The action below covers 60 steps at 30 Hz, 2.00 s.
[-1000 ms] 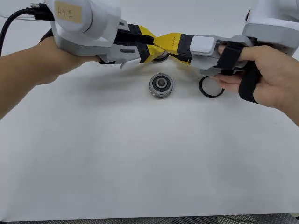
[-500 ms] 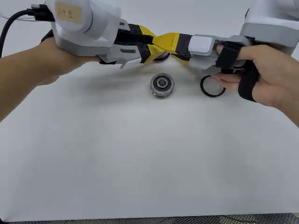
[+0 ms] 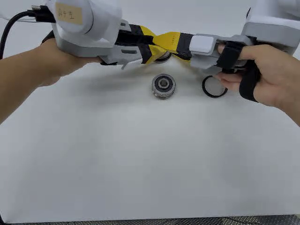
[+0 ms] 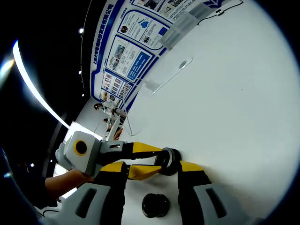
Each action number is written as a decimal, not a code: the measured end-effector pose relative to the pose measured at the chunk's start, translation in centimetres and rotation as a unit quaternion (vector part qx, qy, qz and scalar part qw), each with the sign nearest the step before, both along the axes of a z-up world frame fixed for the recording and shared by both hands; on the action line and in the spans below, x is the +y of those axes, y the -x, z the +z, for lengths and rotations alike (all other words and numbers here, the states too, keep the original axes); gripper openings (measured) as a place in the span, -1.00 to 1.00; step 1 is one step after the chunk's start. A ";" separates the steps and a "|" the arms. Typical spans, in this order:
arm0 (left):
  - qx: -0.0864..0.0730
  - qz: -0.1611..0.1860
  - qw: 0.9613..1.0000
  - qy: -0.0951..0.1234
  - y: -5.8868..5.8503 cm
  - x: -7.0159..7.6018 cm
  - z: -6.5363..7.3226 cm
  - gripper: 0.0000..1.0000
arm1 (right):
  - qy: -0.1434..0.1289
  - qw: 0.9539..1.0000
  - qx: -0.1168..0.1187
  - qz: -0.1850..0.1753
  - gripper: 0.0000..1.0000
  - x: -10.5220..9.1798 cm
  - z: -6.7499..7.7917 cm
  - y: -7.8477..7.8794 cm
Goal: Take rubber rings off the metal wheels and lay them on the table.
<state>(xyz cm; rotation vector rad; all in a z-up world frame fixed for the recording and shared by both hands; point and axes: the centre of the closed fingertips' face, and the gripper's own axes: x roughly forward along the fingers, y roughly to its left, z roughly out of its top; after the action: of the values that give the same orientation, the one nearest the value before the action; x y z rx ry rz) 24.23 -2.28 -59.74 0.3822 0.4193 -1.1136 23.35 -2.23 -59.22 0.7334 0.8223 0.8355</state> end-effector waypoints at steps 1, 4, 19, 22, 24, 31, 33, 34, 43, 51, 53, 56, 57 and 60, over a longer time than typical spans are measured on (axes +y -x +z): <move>0.000 0.000 1.000 0.000 0.0 0.0 0.0 -0.76 | 0.005 1.000 0.002 0.002 -0.08 -0.1 -0.2 0.1; 0.000 0.000 1.000 0.000 -0.1 0.0 0.0 -0.76 | 0.004 1.000 0.002 0.003 -0.07 0.0 -0.3 0.2; 0.002 0.000 1.000 0.002 -0.2 0.2 -0.1 -0.76 | -0.020 1.000 0.011 -0.017 -0.12 0.4 0.1 -0.4; 0.002 0.000 1.000 0.001 -0.2 0.2 -0.2 -0.76 | -0.020 1.000 0.012 -0.015 -0.15 0.5 0.2 -0.5; 0.002 -0.001 1.000 0.002 -0.2 0.2 -0.2 -0.76 | -0.026 0.999 0.017 -0.014 -0.18 0.2 0.2 -0.4; 0.000 -0.002 1.000 0.002 -0.1 0.0 -0.1 -0.76 | -0.020 1.000 0.018 0.010 -0.29 0.0 -0.2 0.4; 0.000 -0.002 1.000 0.002 -0.1 0.0 -0.1 -0.76 | -0.013 1.000 0.009 0.013 -0.30 0.1 -0.2 0.5; 0.000 -0.002 1.000 0.002 -0.1 0.0 -0.1 -0.76 | -0.006 1.000 0.002 0.013 -0.32 0.1 -0.2 0.6; 0.000 -0.002 1.000 0.002 0.0 0.0 -0.1 -0.76 | -0.012 1.000 0.006 -0.003 -0.44 -0.1 -0.3 0.6; -0.001 -0.003 1.000 0.002 0.0 0.0 -0.1 -0.76 | -0.025 0.998 0.044 -0.036 -0.62 -0.7 -1.2 0.0; -0.001 -0.003 1.000 0.002 0.0 0.0 -0.1 -0.76 | -0.023 0.998 0.047 -0.039 -0.67 -0.5 -0.8 -0.1; -0.001 -0.003 1.000 0.002 0.1 0.0 -0.1 -0.76 | -0.020 0.998 0.053 -0.042 -0.73 -0.6 -1.2 -0.3; -0.002 -0.004 1.000 0.001 0.1 0.0 0.0 -0.76 | -0.018 0.997 0.053 -0.044 -0.74 -0.7 -1.3 -0.3; -0.002 -0.004 1.000 0.001 0.1 0.0 0.0 -0.76 | -0.012 0.997 0.050 -0.054 -0.85 -1.1 -1.4 -0.5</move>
<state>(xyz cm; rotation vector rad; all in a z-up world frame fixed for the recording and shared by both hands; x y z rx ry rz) 24.15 -2.24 -59.77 0.3838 0.4140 -1.1207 23.89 -3.30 -60.65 0.8391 0.8544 0.7177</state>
